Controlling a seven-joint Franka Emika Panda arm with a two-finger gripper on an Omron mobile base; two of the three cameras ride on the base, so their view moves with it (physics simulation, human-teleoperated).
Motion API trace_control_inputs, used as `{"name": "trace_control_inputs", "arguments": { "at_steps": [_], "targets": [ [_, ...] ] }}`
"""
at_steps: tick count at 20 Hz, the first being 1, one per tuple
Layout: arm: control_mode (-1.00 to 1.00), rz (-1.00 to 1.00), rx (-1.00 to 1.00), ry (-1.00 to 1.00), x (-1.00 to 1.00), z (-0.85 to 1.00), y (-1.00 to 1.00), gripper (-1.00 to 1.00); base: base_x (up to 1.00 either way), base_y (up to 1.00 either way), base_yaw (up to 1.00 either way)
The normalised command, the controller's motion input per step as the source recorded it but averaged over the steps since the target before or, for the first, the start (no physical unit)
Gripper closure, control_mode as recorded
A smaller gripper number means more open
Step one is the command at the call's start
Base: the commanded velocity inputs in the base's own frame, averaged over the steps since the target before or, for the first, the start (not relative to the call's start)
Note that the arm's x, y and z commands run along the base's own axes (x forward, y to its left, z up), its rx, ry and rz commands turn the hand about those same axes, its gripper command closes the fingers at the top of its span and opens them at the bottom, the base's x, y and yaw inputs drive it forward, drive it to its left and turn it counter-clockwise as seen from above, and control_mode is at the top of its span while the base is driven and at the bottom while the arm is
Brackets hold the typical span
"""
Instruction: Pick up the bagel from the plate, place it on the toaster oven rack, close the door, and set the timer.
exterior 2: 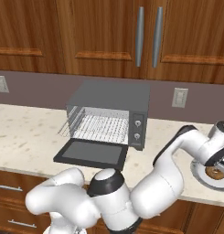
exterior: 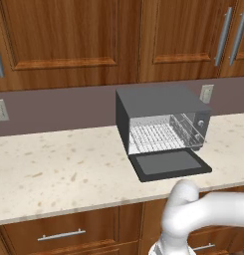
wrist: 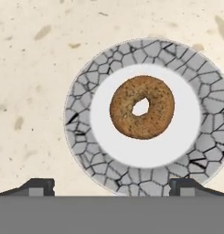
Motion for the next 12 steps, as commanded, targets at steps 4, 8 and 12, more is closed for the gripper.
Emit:
{"name": "trace_control_inputs", "arguments": {
  "at_steps": [4,8,12],
  "targets": [
    [-1.00,0.00,-0.27,0.14,0.38,-0.24,-0.04,-1.00,0.00,0.00,0.00],
    [-1.00,0.00,-0.27,0.09,0.03,-0.37,-0.06,-1.00,0.00,0.00,0.00],
    [-1.00,0.00,-0.19,0.11,0.04,-0.38,-0.03,-1.00,0.00,0.00,0.00]
  ]
}}
